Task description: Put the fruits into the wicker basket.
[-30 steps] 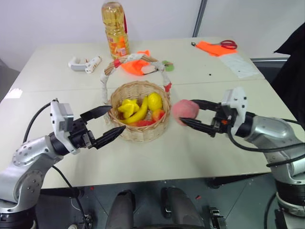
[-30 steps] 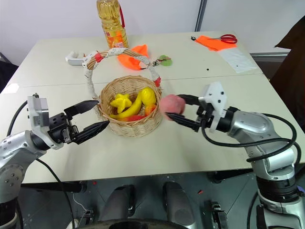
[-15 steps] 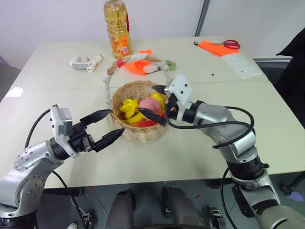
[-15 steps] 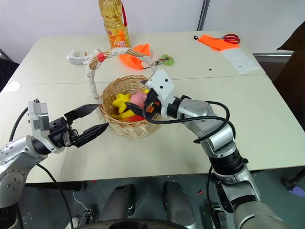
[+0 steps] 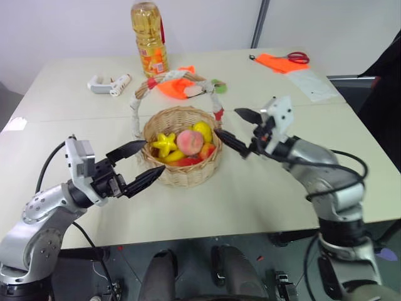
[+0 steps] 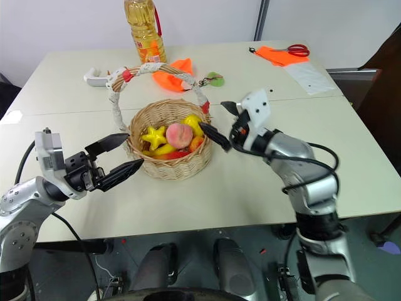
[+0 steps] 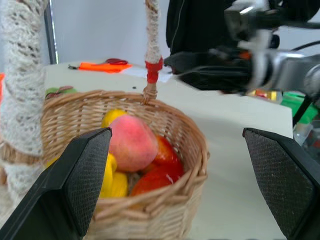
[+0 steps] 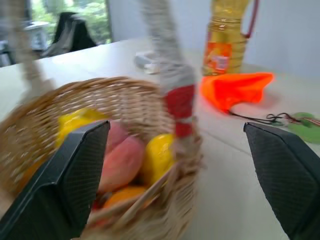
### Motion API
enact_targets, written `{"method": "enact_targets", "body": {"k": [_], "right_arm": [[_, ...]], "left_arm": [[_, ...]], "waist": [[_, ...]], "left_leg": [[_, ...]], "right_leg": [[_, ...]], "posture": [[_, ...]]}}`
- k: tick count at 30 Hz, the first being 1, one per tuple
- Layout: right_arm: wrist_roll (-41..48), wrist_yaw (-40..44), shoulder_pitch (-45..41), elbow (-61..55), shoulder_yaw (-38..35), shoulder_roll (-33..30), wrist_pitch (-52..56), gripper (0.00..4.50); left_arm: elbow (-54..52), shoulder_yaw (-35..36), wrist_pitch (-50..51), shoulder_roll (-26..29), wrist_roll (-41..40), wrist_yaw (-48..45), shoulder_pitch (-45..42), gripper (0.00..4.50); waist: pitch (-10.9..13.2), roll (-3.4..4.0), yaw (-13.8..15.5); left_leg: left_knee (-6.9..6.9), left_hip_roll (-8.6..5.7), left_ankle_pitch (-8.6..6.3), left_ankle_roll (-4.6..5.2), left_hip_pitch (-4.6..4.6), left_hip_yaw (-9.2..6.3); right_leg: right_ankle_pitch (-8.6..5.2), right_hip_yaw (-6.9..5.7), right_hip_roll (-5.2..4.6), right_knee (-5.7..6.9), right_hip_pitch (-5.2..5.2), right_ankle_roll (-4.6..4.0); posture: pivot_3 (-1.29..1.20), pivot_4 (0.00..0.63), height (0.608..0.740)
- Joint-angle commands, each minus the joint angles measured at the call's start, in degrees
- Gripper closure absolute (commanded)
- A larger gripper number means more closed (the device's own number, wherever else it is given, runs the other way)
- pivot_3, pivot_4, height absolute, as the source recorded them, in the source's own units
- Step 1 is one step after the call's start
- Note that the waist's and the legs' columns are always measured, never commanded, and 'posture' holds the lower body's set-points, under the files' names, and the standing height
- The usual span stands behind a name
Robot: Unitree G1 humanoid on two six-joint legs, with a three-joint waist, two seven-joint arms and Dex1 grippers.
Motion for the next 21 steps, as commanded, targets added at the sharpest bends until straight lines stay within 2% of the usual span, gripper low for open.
{"method": "enact_targets", "body": {"k": [1, 4, 9, 10, 14, 21], "right_arm": [[-1.92, -2.93, -2.88, 4.25, -0.25, 3.75, -3.75, 0.27], [-2.28, -3.47, -3.25, 5.82, -1.22, 5.24, -4.81, 1.27], [-2.33, -3.62, -2.42, 3.79, -3.09, 4.19, -5.93, 4.1], [-2.94, -3.67, -2.18, 3.3, -3.59, 3.38, -6.72, 4.44], [-2.32, -5.11, -2.13, 3.47, -10.82, -0.69, -8.45, 4.44], [-8.56, -12.26, -2.37, 13.65, -20.56, -9.25, -14.3, 4.44]], "left_arm": [[-0.76, 0.0, -1.29, -0.05, 0.16, 0.06, -0.6, 0.0], [-1.07, -0.06, -1.67, -0.15, 0.4, 0.39, -0.35, 0.0], [-1.43, -0.33, -1.9, -0.46, 0.44, 0.77, -0.1, 0.0], [-1.38, -0.51, -1.96, -0.54, 0.54, 0.83, -0.17, 0.0], [-0.79, -1.17, -2.01, -0.66, 0.86, 0.9, -1.07, 0.0], [1.07, -2.82, -2.39, -1.05, 1.95, 0.01, -3.14, 0.0]], "waist": [[0.0, 0.0, -0.09], [0.0, 0.0, -0.08], [0.0, 0.0, -0.02], [0.0, 0.0, -0.02], [0.01, 0.0, 0.26], [0.01, 0.01, 0.19]], "left_leg": [[0.0, -0.01, -0.02, 0.03, -0.03, 0.0], [0.01, -0.03, -0.05, 0.08, -0.1, 0.01], [0.04, -0.03, -0.05, 0.09, -0.11, 0.0], [0.05, -0.03, -0.05, 0.09, -0.11, 0.01], [0.07, -0.05, -0.05, 0.09, -0.14, 0.01], [0.05, -0.09, -0.05, 0.09, -0.13, 0.02]], "right_leg": [[-0.02, 0.0, -0.01, 0.0, 0.0, 0.04], [0.02, 0.01, -0.03, -0.04, -0.02, 0.22], [-0.06, 0.01, -0.05, -0.04, -0.02, 0.11], [-0.05, 0.01, -0.05, -0.04, -0.02, 0.1], [-0.05, 0.01, -0.06, -0.04, -0.02, 0.1], [-0.06, 0.02, -0.08, -0.08, -0.02, 0.09]], "posture": [[0.0, 0.15, 0.74], [0.0, 0.15, 0.74], [0.0, 0.15, 0.74], [0.0, 0.15, 0.74], [0.0, 0.15, 0.74], [0.0, 0.15, 0.74]]}}
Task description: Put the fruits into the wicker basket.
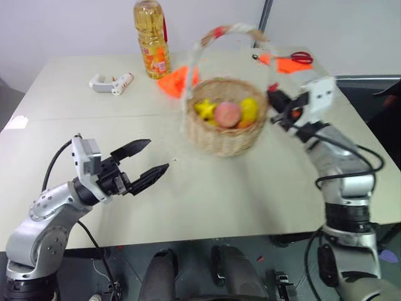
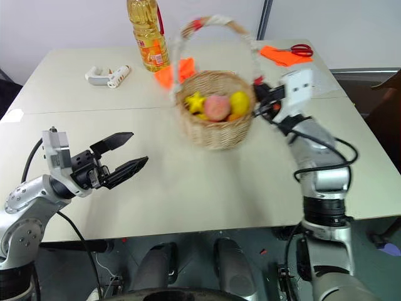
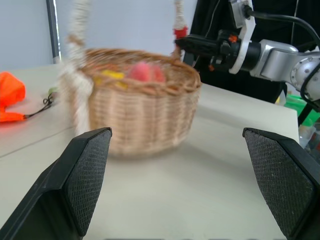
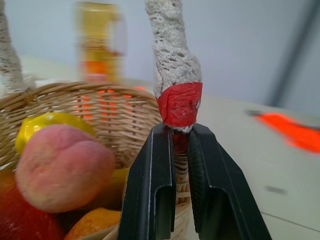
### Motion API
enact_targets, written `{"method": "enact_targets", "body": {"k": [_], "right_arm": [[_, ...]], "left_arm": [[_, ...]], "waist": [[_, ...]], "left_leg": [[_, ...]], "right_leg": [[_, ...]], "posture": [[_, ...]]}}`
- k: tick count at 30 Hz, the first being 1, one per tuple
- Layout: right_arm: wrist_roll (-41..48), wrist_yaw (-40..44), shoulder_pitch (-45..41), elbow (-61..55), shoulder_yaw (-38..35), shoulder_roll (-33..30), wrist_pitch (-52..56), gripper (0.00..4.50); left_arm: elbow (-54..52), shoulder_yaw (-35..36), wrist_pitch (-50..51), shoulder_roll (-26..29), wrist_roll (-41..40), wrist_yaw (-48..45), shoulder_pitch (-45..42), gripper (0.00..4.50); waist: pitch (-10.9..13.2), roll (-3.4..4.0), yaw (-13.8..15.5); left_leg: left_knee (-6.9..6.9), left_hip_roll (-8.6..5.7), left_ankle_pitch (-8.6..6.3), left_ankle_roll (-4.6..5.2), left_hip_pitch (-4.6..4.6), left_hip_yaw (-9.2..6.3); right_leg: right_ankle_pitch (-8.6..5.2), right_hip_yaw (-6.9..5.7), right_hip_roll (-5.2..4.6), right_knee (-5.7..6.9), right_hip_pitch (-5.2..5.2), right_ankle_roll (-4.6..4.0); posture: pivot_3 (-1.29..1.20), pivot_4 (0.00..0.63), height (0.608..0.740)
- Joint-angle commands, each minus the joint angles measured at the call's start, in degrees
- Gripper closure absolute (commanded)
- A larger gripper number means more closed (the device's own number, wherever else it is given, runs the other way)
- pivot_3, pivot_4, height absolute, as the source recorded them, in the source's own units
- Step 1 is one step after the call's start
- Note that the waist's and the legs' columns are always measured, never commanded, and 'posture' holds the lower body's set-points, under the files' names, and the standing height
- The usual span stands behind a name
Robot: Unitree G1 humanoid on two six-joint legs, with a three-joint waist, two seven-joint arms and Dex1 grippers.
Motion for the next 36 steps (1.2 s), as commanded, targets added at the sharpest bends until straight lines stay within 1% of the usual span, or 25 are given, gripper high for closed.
{"method": "enact_targets", "body": {"k": [1, 4, 6, 8, 9, 11, 13, 15, 19, 21, 24, 27, 29, 32, 36], "right_arm": [[-2.46, -3.09, -0.81, 2.43, -4.36, -2.6, -4.22, 4.44], [-4.73, -5.45, -0.41, 7.48, -6.25, -4.48, -6.64, 4.44], [-4.32, -5.63, -0.22, 8.57, -7.05, -4.63, -7.13, 4.44], [-3.15, -5.06, 0.25, 8.26, -7.91, -4.62, -6.71, 3.57], [-2.87, -4.84, 0.54, 7.93, -8.16, -4.73, -6.57, 3.23], [-2.43, -4.05, 1.7, 6.83, -8.51, -5.15, -6.26, 2.16], [-1.6, -2.6, 3.67, 5.56, -9.29, -5.76, -6.22, 1.23], [-0.36, -1.25, 5.78, 4.35, -10.47, -6.2, -6.01, 1.23], [6.12, 6.96, 15.57, -1.57, -14.48, -6.91, -5.99, 1.23], [8.81, 10.65, 19.09, -4.11, -14.78, -7.06, -6.01, 1.23], [10.49, 19.29, 25.26, -10.14, -10.18, -8.68, -6.34, 1.23], [10.74, 24.57, 28.05, -14.2, -4.47, -9.06, -6.51, 1.23], [8.88, 25.48, 27.31, -14.75, 0.51, -7.99, -6.97, 1.23], [7.06, 24.72, 24.76, -13.41, 5.46, -5.93, -7.09, 1.23], [6.27, 23.98, 22.26, -11.85, 8.45, -3.66, -6.73, 1.23]], "left_arm": [[0.11, -0.8, -1.71, -0.32, 0.58, -0.86, -1.14, 0.0], [1.0, -1.98, -2.04, -0.72, 1.15, -1.13, -2.31, 0.0], [1.5, -2.35, -2.14, -0.8, 1.42, -1.3, -2.93, 0.0], [1.67, -2.36, -2.12, -0.66, 1.37, -1.37, -3.18, 0.0], [1.84, -2.37, -2.03, -0.47, 1.38, -1.38, -3.31, 0.0], [2.18, -2.44, -1.87, 0.0, 1.87, -1.25, -3.29, 0.0], [3.27, -2.34, -1.43, 0.15, 2.65, -0.26, -3.68, 0.0], [4.43, -1.96, 0.15, 0.18, 2.55, 1.41, -4.33, 0.0], [6.33, -1.02, 0.34, 0.96, 6.63, 5.2, -2.35, 0.0], [6.9, -0.59, -0.12, 0.93, 8.4, 6.68, -1.12, 0.0], [8.74, 0.43, -1.89, -0.06, 11.28, 8.88, 1.27, 0.0], [11.25, 1.17, -5.29, -2.2, 14.16, 10.35, 4.13, 0.0], [12.32, 1.64, -8.21, -4.1, 16.24, 12.01, 6.0, 0.0], [12.49, 1.92, -10.4, -5.65, 17.88, 13.22, 7.93, 0.0], [11.58, 1.94, -10.88, -5.93, 18.04, 12.97, 9.56, 0.0]], "waist": [[0.01, 0.01, -0.04], [0.01, 0.02, -0.51], [0.01, 0.02, -0.59], [0.02, 0.04, -0.59], [0.02, 0.04, -0.58], [0.02, 0.04, -0.48], [0.02, 0.04, -0.39], [0.02, 0.04, -0.19], [0.02, 0.04, 0.1], [0.02, 0.05, -0.17], [-0.01, 0.1, -0.63], [-0.03, 0.14, -0.78], [-0.03, 0.13, -0.69], [-0.02, 0.08, -0.26], [-0.03, 0.06, -0.04]], "left_leg": [[0.0, 0.0, 0.0, 0.0, 0.01, 0.0], [-0.03, 0.01, 0.0, 0.01, 0.02, 0.0], [-0.06, 0.01, -0.02, 0.04, 0.09, 0.02], [-0.07, 0.01, -0.03, 0.06, 0.12, 0.03], [-0.08, 0.02, -0.03, 0.06, 0.12, 0.03], [-0.07, 0.02, -0.03, 0.06, 0.12, 0.03], [-0.05, 0.02, -0.03, 0.06, 0.12, 0.03], [-0.03, 0.01, -0.03, 0.06, 0.12, 0.03], [-0.02, 0.0, -0.03, 0.06, 0.08, 0.03], [-0.03, 0.0, -0.06, 0.1, 0.11, 0.03], [-0.03, 0.03, -0.06, 0.11, 0.18, 0.06], [-0.05, 0.08, -0.06, 0.11, 0.31, 0.1], [-0.04, 0.08, -0.06, 0.11, 0.32, 0.1], [0.05, 0.06, -0.07, 0.1, 0.24, 0.09], [0.06, -0.01, -0.07, 0.09, 0.15, 0.11]], "right_leg": [[0.0, 0.0, 0.01, 0.0, 0.0, 0.0], [0.0, 0.02, 0.03, 0.02, 0.0, 0.01], [0.01, 0.09, 0.06, 0.04, 0.0, 0.01], [0.07, 0.12, 0.07, 0.07, 0.0, 0.12], [0.07, 0.12, 0.08, 0.07, 0.0, 0.13], [0.07, 0.12, 0.08, 0.08, 0.0, 0.13], [0.07, 0.12, 0.07, 0.07, 0.01, 0.13], [0.06, 0.12, 0.07, 0.06, 0.03, 0.13], [0.05, 0.12, 0.04, 0.03, 0.05, 0.16], [0.02, 0.12, 0.04, 0.03, 0.07, 0.21], [-0.14, 0.12, 0.05, 0.06, 0.07, 0.27], [-0.14, 0.16, 0.08, 0.13, 0.1, 0.23], [-0.12, 0.16, 0.08, 0.14, 0.1, 0.18], [-0.13, 0.15, 0.06, 0.1, 0.09, 0.17], [-0.12, 0.15, -0.04, -0.02, 0.09, 0.17]], "posture": [[0.0, 0.15, 0.74], [0.0, 0.15, 0.74], [0.0, 0.15, 0.74], [0.0, 0.15, 0.74], [0.0, 0.15, 0.74], [0.0, 0.15, 0.74], [0.0, 0.15, 0.74], [0.0, 0.15, 0.74], [0.0, 0.15, 0.74], [0.0, 0.15, 0.74], [0.0, 0.15, 0.74], [0.0, 0.15, 0.74], [0.0, 0.15, 0.74], [0.0, 0.15, 0.74], [0.0, 0.15, 0.74]]}}
